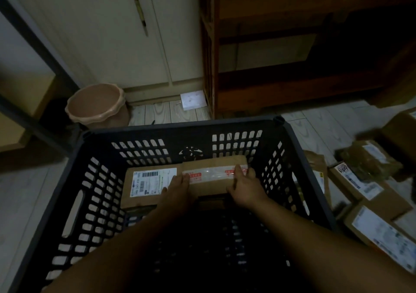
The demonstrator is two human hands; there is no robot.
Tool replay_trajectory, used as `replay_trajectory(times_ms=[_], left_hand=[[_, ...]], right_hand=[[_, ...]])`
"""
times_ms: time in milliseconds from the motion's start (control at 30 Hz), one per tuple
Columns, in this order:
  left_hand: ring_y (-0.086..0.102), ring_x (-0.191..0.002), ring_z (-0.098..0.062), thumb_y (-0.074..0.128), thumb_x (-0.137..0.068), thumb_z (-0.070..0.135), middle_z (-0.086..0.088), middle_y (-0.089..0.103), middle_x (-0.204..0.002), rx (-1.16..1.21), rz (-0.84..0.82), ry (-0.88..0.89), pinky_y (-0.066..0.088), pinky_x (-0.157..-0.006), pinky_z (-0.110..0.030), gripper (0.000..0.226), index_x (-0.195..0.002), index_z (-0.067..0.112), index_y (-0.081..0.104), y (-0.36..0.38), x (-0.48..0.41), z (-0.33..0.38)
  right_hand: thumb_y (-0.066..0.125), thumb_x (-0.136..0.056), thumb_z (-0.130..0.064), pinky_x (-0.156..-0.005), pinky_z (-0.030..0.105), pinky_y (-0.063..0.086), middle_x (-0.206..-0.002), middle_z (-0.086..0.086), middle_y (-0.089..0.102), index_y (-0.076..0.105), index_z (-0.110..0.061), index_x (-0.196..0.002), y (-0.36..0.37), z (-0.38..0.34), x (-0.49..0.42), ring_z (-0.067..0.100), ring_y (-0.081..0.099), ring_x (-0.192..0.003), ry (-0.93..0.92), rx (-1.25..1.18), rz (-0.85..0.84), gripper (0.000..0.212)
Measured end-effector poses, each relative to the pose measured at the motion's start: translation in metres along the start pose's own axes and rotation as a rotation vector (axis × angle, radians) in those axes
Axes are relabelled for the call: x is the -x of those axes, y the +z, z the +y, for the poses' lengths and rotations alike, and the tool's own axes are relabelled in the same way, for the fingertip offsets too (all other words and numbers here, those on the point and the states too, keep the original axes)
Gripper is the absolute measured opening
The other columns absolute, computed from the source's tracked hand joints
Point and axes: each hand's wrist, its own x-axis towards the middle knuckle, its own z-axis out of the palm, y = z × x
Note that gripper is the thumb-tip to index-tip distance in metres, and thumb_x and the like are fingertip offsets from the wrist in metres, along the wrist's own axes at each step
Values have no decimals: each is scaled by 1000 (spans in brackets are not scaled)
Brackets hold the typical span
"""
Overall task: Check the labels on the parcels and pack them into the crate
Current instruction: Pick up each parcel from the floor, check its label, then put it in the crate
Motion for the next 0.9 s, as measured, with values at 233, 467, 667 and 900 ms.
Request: replay_trajectory(times_ms=[233,467,667,900], left_hand=[[-3,-143,-32,60,-82,52,-9,-7,-157,36,-102,-57,11,-112,-58,93,-149,27,0,-23,4,-9],[-2,-143,-33,53,-83,60,-11,-5,-158,52,-58,-88,11,-116,-51,89,-150,20,10,-154,107,16],[5,-143,-35,58,-84,51,-13,9,-156,205,-35,-50,11,-116,-47,83,-148,17,20,-310,237,82],[18,-140,-38,58,-86,47,-20,19,-152,248,15,-79,22,-113,-49,73,-145,15,29,-450,383,162]], right_hand=[[58,-87,-43,-113,54,22,-157,6,-18,2,-37,-149,-14,-8,1,40,5,-142,55,-9,-111,84],[52,-88,-45,-114,44,24,-157,13,7,26,-26,-146,-150,-64,108,37,21,-139,-65,23,-148,66],[49,-92,-41,-108,36,30,-152,15,19,32,-20,-144,-308,-126,225,34,29,-135,-75,41,-124,59],[46,-94,-47,-114,42,17,-159,13,4,15,-19,-151,-469,-175,358,32,9,-144,-75,107,-67,71]])
